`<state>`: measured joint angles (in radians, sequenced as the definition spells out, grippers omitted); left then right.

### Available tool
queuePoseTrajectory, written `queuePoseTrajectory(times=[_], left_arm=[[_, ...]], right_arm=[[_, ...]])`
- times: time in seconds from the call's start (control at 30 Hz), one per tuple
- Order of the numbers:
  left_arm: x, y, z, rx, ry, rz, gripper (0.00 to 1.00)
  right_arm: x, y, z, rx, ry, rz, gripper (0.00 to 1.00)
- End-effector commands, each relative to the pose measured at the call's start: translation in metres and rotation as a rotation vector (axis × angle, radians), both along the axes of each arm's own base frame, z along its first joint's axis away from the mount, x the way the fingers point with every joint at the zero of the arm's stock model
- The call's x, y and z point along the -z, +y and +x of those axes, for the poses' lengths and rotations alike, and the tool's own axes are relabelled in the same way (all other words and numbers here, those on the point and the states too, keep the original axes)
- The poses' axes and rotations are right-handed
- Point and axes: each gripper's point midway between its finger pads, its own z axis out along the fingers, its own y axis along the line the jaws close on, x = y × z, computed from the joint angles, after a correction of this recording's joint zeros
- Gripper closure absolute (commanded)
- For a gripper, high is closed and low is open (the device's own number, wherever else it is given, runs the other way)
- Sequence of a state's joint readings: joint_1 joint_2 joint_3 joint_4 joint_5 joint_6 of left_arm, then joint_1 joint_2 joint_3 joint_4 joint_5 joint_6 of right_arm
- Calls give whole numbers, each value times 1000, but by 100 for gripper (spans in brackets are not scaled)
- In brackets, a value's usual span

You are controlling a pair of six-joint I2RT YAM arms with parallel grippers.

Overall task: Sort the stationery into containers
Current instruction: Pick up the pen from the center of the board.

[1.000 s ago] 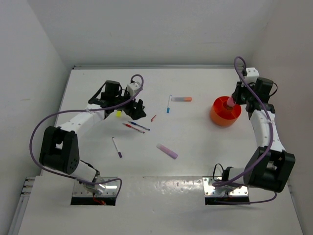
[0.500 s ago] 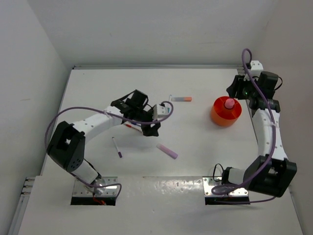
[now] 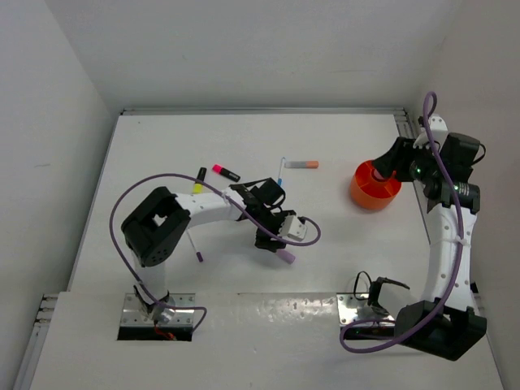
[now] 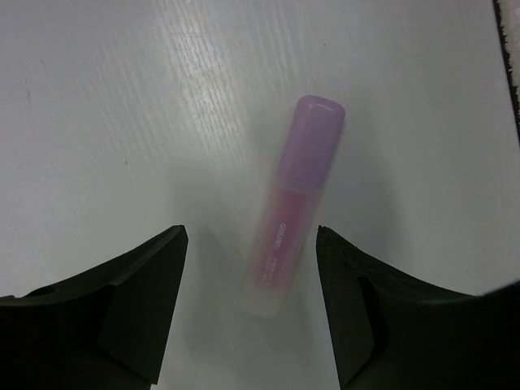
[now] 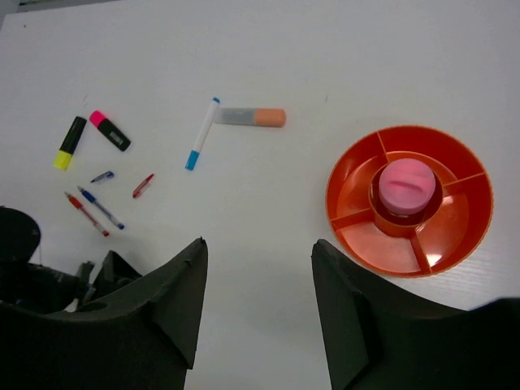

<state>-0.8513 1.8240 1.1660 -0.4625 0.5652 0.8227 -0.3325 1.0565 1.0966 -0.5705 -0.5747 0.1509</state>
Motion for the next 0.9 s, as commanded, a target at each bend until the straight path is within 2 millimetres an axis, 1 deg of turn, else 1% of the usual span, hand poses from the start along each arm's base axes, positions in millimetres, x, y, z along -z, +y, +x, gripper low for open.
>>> queuePoseTrajectory(times=[0.0, 0.07, 0.17, 0.27, 0.37, 0.4, 0.43, 0.53, 0.6, 0.67, 0.7, 0.73, 0.77, 0.8, 0.83, 0.87], left_arm=[[-1, -16, 14, 56, -88, -19, 29], [5, -16, 13, 59, -80, -6, 29], [14, -15, 6, 81, -78, 16, 29], [26, -10, 2, 82, -74, 49, 34], [34, -4, -2, 78, -65, 64, 43], [34, -2, -3, 82, -65, 64, 48], [37, 3, -8, 86, -59, 70, 51], [36, 8, -9, 76, -70, 60, 62], [38, 13, -10, 45, -50, 64, 69], [31, 11, -4, -9, -12, 50, 77], [26, 8, -2, -35, 21, 29, 83], [11, 3, 15, -123, 53, -9, 84], [2, -1, 22, -162, 78, -42, 86], [-14, -6, 29, -204, 109, -94, 86], [-28, -7, 45, -306, 148, -141, 87], [-44, -10, 56, -346, 153, -185, 86]], right_arm=[[-15, 7, -8, -26, -7, 31, 46], [-15, 7, -10, -29, -4, 27, 46], [-14, 7, -11, -33, 0, 30, 46], [-14, 9, -11, -38, 4, 43, 46], [-15, 12, -12, -47, 6, 59, 46], [-14, 13, -13, -50, 9, 65, 46], [-14, 15, -14, -60, 14, 75, 46], [-14, 20, -17, -84, 15, 93, 46], [-13, 27, -21, -116, 21, 109, 45], [-6, 35, -24, -159, 30, 103, 45], [-3, 39, -25, -174, 38, 104, 45], [3, 47, -28, -209, 56, 107, 45], [6, 53, -29, -230, 66, 115, 45], [11, 57, -30, -244, 84, 123, 45], [15, 65, -32, -272, 102, 132, 44], [16, 70, -33, -287, 111, 137, 44]])
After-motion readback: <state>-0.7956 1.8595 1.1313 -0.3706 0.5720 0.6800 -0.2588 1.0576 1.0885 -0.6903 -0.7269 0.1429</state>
